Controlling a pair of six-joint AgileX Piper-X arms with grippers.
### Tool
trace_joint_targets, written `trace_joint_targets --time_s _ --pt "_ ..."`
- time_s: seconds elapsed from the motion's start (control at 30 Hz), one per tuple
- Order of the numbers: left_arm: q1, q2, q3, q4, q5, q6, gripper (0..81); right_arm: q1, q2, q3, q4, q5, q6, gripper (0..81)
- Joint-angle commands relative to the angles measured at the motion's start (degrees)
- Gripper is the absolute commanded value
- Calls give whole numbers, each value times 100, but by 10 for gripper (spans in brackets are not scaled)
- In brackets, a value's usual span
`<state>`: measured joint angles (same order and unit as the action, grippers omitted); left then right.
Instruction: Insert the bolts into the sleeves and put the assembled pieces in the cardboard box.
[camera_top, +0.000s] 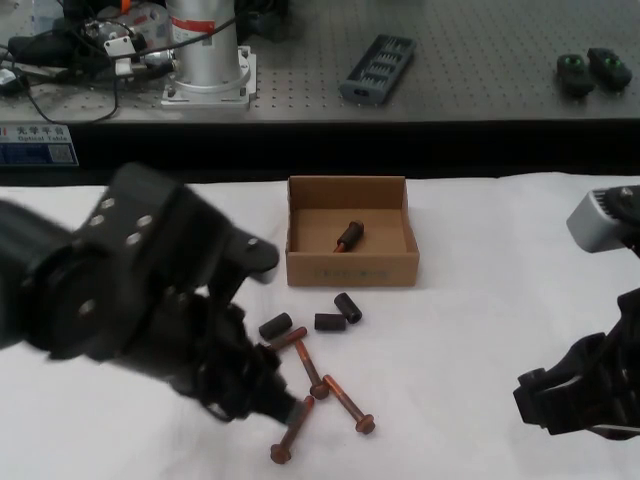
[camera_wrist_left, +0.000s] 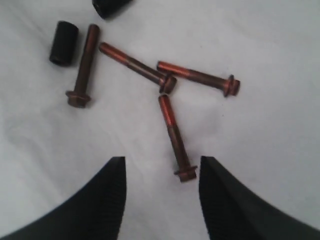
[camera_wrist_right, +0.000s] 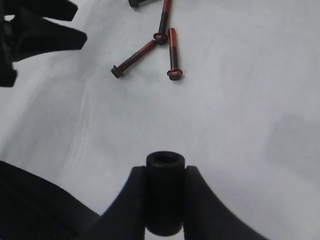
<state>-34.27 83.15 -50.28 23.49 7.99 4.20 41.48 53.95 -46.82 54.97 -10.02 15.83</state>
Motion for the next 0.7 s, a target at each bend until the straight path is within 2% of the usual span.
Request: trace_joint_targets --time_s 0.0,0.17,0.5,0.67 --pt "-19 340 -363 130 -64 98 349 -3 -90 -19 -11 -128 -48 17" --pt "-112 789 -760 644 -37 679 349 -3 -90 -19 -11 -177 -48 17" --pt "-628 1239 -838 848 -110 653 347 -3 -90 -19 -11 -254 -176 17" --pt "-689 1462 -838 756 -342 479 347 -3 -90 -19 -11 -420 -175 17"
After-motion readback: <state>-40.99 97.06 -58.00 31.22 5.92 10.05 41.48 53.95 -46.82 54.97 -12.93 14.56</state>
